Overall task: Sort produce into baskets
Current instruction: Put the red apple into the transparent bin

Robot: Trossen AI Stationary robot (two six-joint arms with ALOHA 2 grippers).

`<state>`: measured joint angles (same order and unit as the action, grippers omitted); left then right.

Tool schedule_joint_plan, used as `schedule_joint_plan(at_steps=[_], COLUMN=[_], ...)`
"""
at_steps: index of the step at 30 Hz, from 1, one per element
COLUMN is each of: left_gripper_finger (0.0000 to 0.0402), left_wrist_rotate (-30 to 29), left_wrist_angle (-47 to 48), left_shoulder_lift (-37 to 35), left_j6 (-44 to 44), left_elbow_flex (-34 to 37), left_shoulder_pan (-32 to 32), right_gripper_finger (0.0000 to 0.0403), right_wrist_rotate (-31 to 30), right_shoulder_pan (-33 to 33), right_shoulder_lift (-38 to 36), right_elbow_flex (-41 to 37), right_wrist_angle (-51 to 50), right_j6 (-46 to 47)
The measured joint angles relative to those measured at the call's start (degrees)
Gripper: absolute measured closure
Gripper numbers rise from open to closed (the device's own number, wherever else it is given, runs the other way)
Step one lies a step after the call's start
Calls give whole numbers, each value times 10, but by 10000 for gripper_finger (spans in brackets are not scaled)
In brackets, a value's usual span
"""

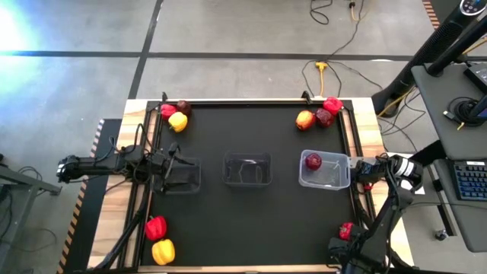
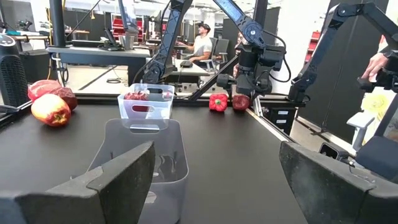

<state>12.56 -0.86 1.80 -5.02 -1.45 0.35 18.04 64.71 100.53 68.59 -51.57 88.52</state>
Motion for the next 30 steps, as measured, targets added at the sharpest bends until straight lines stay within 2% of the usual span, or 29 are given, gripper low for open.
schedule_joint_plan(at_steps=[6,9,11,13,16,19,21,23,28,30], left_gripper_finger=[75,75,75,75,75,75,75,75,75,75], left_wrist_rotate=[0,0,0,0,0,0,0,0,0,0], left_wrist_angle=[0,0,0,0,0,0,0,0,0,0], left_shoulder_lift=[0,0,0,0,0,0,0,0,0,0], left_j6=[0,0,0,0,0,0,0,0,0,0], left_elbow_flex=[0,0,0,0,0,0,0,0,0,0], left_shoulder_pan=[0,0,0,0,0,0,0,0,0,0], right_gripper_finger=[134,151,151,147,145,152,153,152,143,144], right_wrist_rotate=[2,-7,-36,-87,-223,-389,-469,-505,-513,-540], right_shoulder_pan=[-30,-74,-110,-145,-189,-210,-210,-211,-228,-233], right_shoulder_lift=[-5,-18,-28,-44,-84,-127,-157,-187,-236,-257], right_elbow_flex=[6,23,39,56,67,52,31,-2,-101,-133], right_wrist_angle=[-2,0,0,-1,-29,-144,-196,-228,-225,-229], right_j6=[4,-28,-56,-80,-99,-46,12,52,99,138])
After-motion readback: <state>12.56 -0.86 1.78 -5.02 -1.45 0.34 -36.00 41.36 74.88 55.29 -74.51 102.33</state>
